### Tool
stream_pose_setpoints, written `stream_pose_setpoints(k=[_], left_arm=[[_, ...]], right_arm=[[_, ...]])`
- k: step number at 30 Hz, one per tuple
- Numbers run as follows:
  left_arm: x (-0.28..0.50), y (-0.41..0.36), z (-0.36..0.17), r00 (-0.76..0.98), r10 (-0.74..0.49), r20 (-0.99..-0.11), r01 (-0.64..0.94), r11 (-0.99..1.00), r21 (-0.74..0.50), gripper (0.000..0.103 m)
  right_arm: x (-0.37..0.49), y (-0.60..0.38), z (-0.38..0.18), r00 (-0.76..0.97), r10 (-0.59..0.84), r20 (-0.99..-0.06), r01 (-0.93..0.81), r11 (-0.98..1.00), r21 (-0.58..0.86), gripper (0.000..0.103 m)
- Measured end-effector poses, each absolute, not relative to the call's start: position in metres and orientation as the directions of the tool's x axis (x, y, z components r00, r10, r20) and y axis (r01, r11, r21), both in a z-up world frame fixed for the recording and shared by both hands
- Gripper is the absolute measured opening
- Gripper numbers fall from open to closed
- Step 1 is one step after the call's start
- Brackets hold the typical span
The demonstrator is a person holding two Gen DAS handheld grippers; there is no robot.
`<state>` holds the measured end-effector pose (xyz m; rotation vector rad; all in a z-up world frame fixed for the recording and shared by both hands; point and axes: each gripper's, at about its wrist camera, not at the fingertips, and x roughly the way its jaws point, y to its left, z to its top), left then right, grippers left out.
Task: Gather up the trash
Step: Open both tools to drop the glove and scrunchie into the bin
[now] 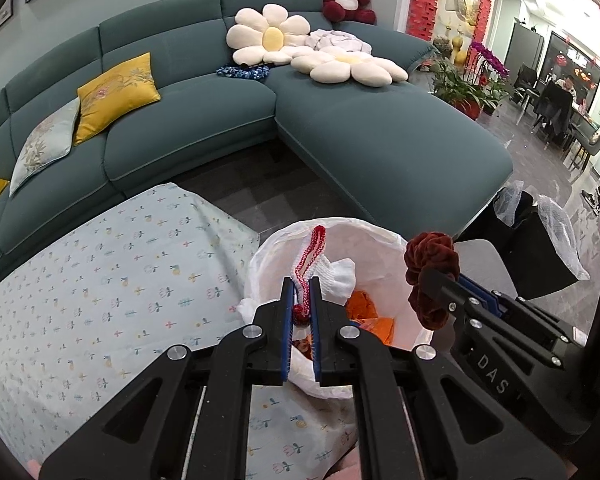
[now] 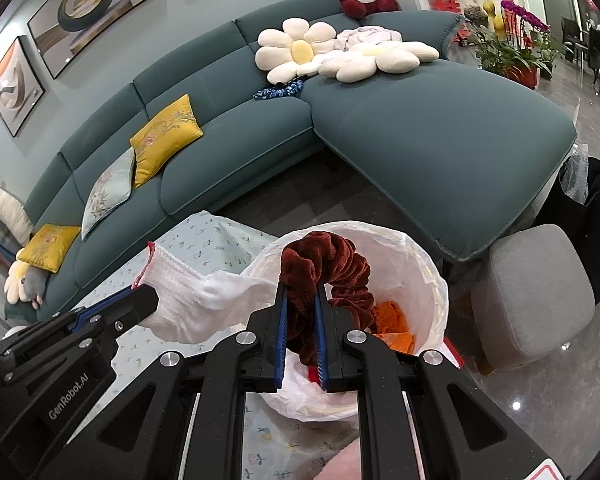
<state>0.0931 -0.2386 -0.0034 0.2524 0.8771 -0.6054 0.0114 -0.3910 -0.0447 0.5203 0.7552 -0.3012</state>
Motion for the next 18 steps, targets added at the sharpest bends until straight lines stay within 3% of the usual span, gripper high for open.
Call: stream_pose_setpoints(k=[12, 13, 15, 18], left_arm=[[0.104, -0.246, -0.013, 0.47, -0.387, -0.794, 0.576, 0.816, -0.057, 0.011], [0.105, -0.246, -0.013, 0.468, -0.387, -0.794, 0.572, 0.818, -0.061, 0.013], [0.105, -0.245, -0.013, 0.475, -0.379, -0.794, 0.561, 0.826, -0.058, 0.028], [0.106, -0.243, -0.011, 0.484, -0.375, -0.791, 0.55, 0.833, -0.058, 0.032]], right_arm=[[0.02, -0.389, -0.046, 0.697, -0.067, -0.714, 0.427, 0.839, 0.338, 0.013], [0.021, -0.388, -0.046, 0.696, -0.067, -0.714, 0.426, 0.84, 0.336, 0.015], [0.022, -0.389, -0.045, 0.694, -0.08, -0.715, 0.433, 0.84, 0.327, 0.019], [0.023, -0.39, -0.042, 0.696, -0.077, -0.714, 0.43, 0.841, 0.329, 0.02]])
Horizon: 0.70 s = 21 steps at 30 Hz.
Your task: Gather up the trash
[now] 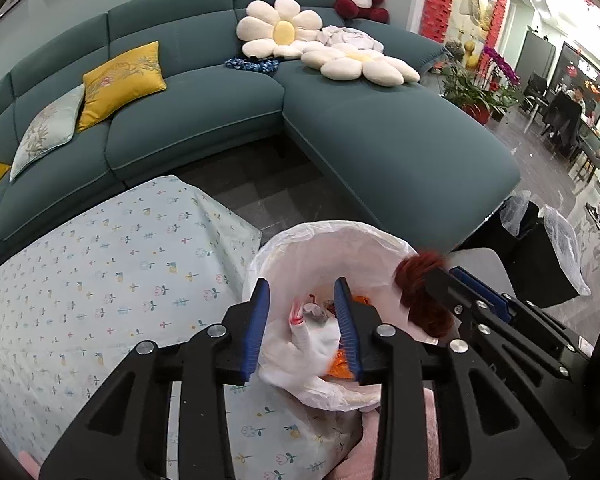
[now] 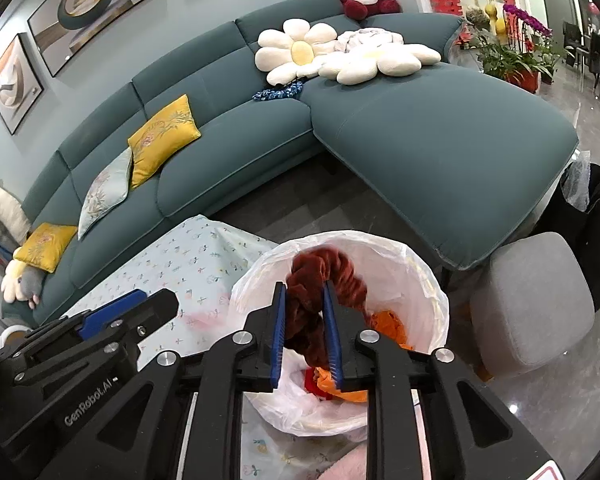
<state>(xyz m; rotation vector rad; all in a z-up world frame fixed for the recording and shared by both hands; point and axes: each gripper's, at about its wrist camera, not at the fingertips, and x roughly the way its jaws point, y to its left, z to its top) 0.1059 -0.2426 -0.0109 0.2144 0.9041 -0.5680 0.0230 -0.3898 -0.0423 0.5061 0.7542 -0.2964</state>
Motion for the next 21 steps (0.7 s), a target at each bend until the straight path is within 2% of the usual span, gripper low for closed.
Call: stream_pose_setpoints(k=[8, 14, 21], left_arm=[[0.106, -0.237, -0.008, 0.494, -0.37, -0.787, 0.542, 0.839, -0.054, 0.041], [0.109, -0.226, -0.006, 0.506, -0.361, -0.783, 0.522, 0.851, -0.054, 0.044], [0.112, -0.213, -0.006, 0.516, -0.348, -0.783, 0.5, 0.864, -0.055, 0.045]], right_arm=[[0.022, -0.39, -0.034, 0.704, -0.093, -0.704, 0.427, 0.848, 0.315, 0.038], [0.024, -0.385, -0.031, 0.705, -0.095, -0.703, 0.421, 0.854, 0.307, 0.043], [0.028, -0.371, -0.023, 0.697, -0.13, -0.706, 0.401, 0.886, 0.233, 0.05]])
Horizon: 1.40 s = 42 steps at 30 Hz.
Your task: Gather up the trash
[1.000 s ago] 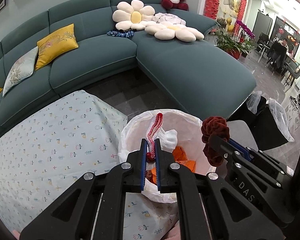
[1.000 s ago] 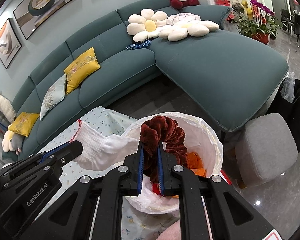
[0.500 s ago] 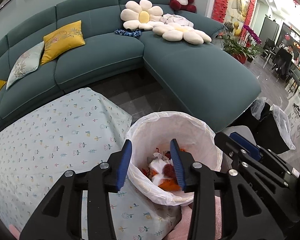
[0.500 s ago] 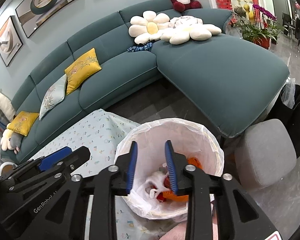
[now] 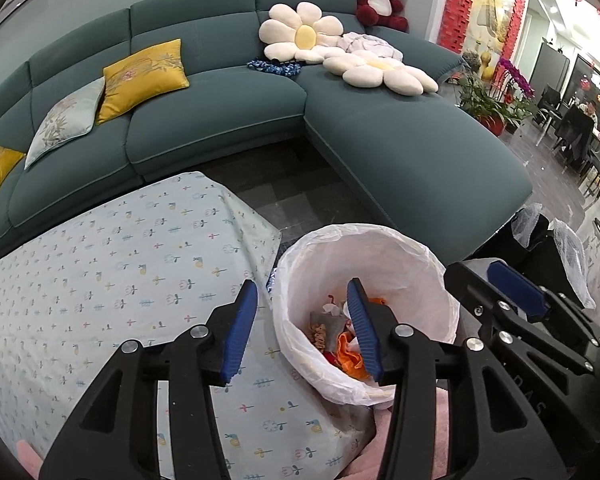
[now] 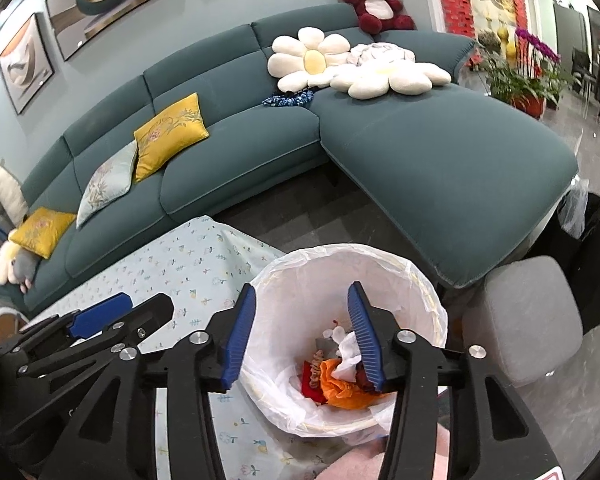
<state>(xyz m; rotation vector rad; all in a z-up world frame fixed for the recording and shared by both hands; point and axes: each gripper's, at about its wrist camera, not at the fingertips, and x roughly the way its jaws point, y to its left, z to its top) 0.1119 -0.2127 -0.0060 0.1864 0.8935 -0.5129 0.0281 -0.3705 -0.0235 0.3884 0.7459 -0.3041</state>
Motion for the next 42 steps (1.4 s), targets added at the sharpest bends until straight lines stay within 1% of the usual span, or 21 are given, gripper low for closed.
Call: stream_pose_setpoints(k=[6, 9, 11, 15, 20, 23, 24, 26, 27, 30, 33, 42], left_arm=[[0.113, -0.202, -0.009, 0.526, -0.331, -0.783, 0.481, 0.876, -0.047, 0.052], [0.114, -0.195, -0.014, 0.525, -0.32, -0.788, 0.47, 0.882, -0.046, 0.053], [0.114, -0.191, -0.016, 0.525, -0.314, -0.791, 0.466, 0.884, -0.041, 0.053], [0.115, -0.183, -0.019, 0.533, -0.299, -0.792, 0.451, 0.892, -0.033, 0.061], [0.116, -0.174, -0.024, 0.53, -0.287, -0.798, 0.441, 0.897, -0.03, 0.062], [0.114, -0.169, -0.028, 0.534, -0.271, -0.801, 0.431, 0.902, -0.018, 0.067], [0.114, -0.168, -0.028, 0.534, -0.269, -0.802, 0.43, 0.903, -0.016, 0.07], [0.113, -0.163, -0.031, 0.533, -0.261, -0.805, 0.421, 0.907, -0.015, 0.074], [0.113, -0.161, -0.032, 0.533, -0.258, -0.806, 0.417, 0.909, -0.014, 0.075], [0.112, -0.155, -0.035, 0.535, -0.247, -0.808, 0.41, 0.912, -0.007, 0.082], [0.109, -0.152, -0.037, 0.545, -0.238, -0.804, 0.409, 0.913, 0.007, 0.084], [0.101, -0.151, -0.035, 0.563, -0.221, -0.797, 0.407, 0.913, 0.033, 0.085]], right_arm=[[0.028, -0.358, -0.018, 0.682, -0.166, -0.712, 0.389, 0.907, 0.161, 0.06], [0.028, -0.354, -0.017, 0.672, -0.186, -0.717, 0.391, 0.911, 0.13, 0.067], [0.028, -0.352, -0.016, 0.667, -0.201, -0.718, 0.394, 0.912, 0.111, 0.073], [0.028, -0.345, -0.017, 0.651, -0.23, -0.723, 0.395, 0.916, 0.064, 0.079], [0.029, -0.34, -0.021, 0.638, -0.228, -0.736, 0.385, 0.922, 0.049, 0.085], [0.03, -0.338, -0.028, 0.618, -0.186, -0.764, 0.366, 0.928, 0.07, 0.085], [0.029, -0.338, -0.03, 0.615, -0.183, -0.767, 0.368, 0.927, 0.073, 0.086], [0.026, -0.336, -0.032, 0.622, -0.195, -0.759, 0.372, 0.926, 0.067, 0.09], [0.024, -0.335, -0.032, 0.627, -0.206, -0.751, 0.372, 0.926, 0.057, 0.095], [0.022, -0.332, -0.033, 0.624, -0.231, -0.747, 0.377, 0.926, 0.028, 0.096], [0.021, -0.331, -0.035, 0.62, -0.239, -0.748, 0.375, 0.927, 0.014, 0.096], [0.017, -0.326, -0.034, 0.614, -0.262, -0.745, 0.372, 0.928, -0.02, 0.096]])
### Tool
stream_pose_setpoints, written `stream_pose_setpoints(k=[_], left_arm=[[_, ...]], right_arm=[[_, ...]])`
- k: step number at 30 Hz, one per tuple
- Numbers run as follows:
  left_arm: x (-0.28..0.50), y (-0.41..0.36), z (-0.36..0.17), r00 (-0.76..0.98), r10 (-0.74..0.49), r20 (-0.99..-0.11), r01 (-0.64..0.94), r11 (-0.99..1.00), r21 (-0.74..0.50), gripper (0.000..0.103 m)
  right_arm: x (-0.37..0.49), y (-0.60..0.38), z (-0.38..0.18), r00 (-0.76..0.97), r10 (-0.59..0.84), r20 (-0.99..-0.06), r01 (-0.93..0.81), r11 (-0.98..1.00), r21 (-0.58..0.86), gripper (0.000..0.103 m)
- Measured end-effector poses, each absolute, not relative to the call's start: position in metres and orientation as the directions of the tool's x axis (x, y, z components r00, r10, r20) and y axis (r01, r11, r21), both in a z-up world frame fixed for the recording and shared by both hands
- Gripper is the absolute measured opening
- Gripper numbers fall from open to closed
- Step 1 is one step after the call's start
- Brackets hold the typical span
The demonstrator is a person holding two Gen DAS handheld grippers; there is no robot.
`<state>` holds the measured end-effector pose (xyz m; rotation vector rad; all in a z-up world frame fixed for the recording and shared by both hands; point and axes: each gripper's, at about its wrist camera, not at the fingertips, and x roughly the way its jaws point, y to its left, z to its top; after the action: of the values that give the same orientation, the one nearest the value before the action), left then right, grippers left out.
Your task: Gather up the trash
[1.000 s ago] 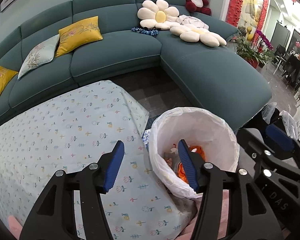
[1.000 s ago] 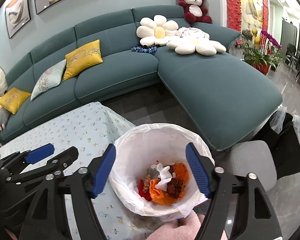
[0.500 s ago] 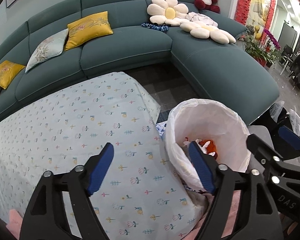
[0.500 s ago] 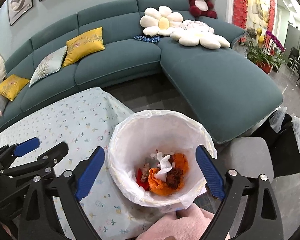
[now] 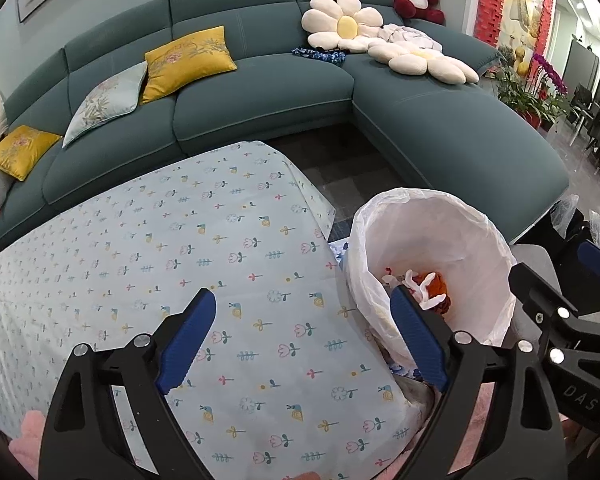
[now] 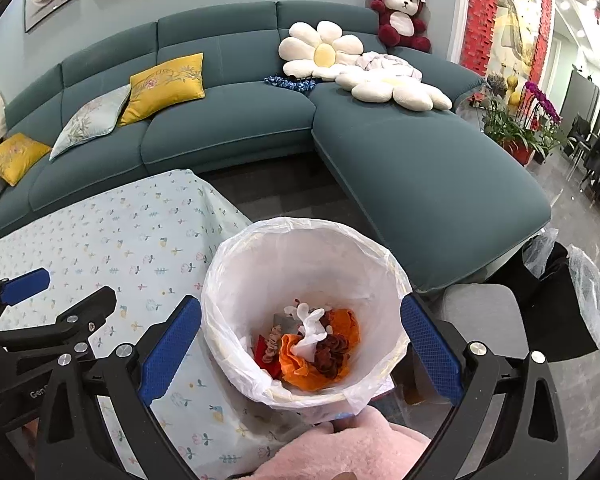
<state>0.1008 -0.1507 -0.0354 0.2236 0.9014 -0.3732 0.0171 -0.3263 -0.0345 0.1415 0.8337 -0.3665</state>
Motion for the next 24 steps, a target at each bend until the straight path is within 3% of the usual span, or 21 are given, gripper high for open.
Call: stream_pose_setpoints(k=[24], left_arm=[[0.094, -0.16, -0.037, 0.571, -0.224, -0.79, 0.375, 0.927, 0.007, 0.085]], right_arm=[[0.0, -0.34, -0.041, 0.601, -0.287, -0.746, 0.398, 0.917, -0.032, 0.096]])
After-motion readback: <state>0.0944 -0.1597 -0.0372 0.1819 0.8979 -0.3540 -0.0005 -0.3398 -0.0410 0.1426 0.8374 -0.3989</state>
